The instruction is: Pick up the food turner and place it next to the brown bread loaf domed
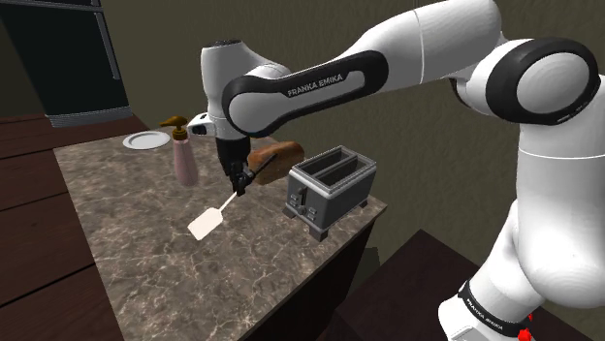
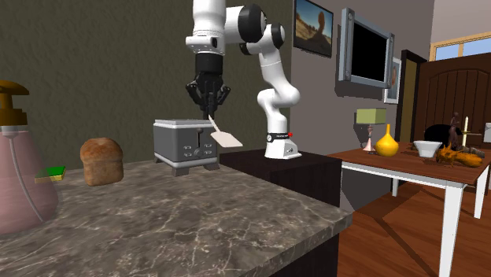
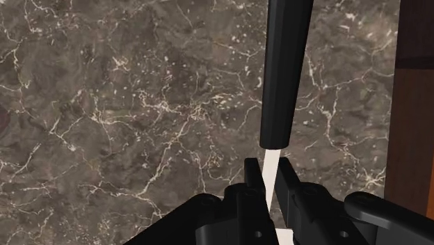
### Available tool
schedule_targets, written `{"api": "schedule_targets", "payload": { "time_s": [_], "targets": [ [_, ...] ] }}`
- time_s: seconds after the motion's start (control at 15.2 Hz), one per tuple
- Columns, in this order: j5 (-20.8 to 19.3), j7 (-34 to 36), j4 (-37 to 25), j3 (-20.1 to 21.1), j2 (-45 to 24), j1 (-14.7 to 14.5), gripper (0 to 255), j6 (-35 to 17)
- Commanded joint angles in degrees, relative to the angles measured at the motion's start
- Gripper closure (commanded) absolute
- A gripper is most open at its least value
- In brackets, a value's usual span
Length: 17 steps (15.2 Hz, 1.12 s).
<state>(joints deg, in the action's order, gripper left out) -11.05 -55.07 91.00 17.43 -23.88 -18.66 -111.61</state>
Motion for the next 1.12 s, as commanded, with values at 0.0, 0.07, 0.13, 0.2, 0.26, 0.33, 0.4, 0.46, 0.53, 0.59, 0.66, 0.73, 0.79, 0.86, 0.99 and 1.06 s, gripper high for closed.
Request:
{"api": "schedule_targets", "payload": {
  "time_s": [0.0,0.07,0.13,0.2,0.26,0.33,0.4,0.46,0.53,0.59,0.66,0.73,0.79,0.86,0.99,1.06],
  "targets": [
    [-0.19,-2.34,-3.33,-0.77,-1.95,1.16,255,1.24],
    [-0.30,-3.39,-4.93,-1.13,-2.97,1.70,255,1.74],
    [-0.41,-4.43,-6.63,-1.48,-4.05,2.22,255,2.29],
    [-0.52,-5.47,-8.44,-1.83,-5.20,2.72,255,2.88],
    [-0.63,-6.51,-10.39,-2.18,-6.41,3.20,255,3.53],
    [-0.74,-7.54,-12.47,-2.51,-7.70,3.65,255,4.24],
    [-0.85,-8.57,-14.70,-2.84,-9.08,4.09,255,5.02],
    [-0.95,-9.60,-17.11,-3.17,-10.55,4.49,255,5.87],
    [-1.06,-10.63,-19.71,-3.49,-12.13,4.87,255,6.81],
    [-1.17,-11.67,-22.54,-3.81,-13.83,5.22,255,7.85],
    [-1.25,-12.35,-24.55,-4.01,-15.02,5.42,255,8.60],
    [-1.29,-12.27,-23.91,-4.03,-15.10,5.47,255,7.89],
    [-1.33,-12.19,-23.27,-4.05,-15.19,5.52,255,7.18],
    [-1.37,-12.11,-22.67,-4.07,-15.29,5.57,255,6.48],
    [-1.48,-11.95,-21.61,-4.13,-15.59,5.63,255,5.15],
    [-1.54,-11.87,-21.09,-4.16,-15.74,5.66,255,4.49]
  ]
}}
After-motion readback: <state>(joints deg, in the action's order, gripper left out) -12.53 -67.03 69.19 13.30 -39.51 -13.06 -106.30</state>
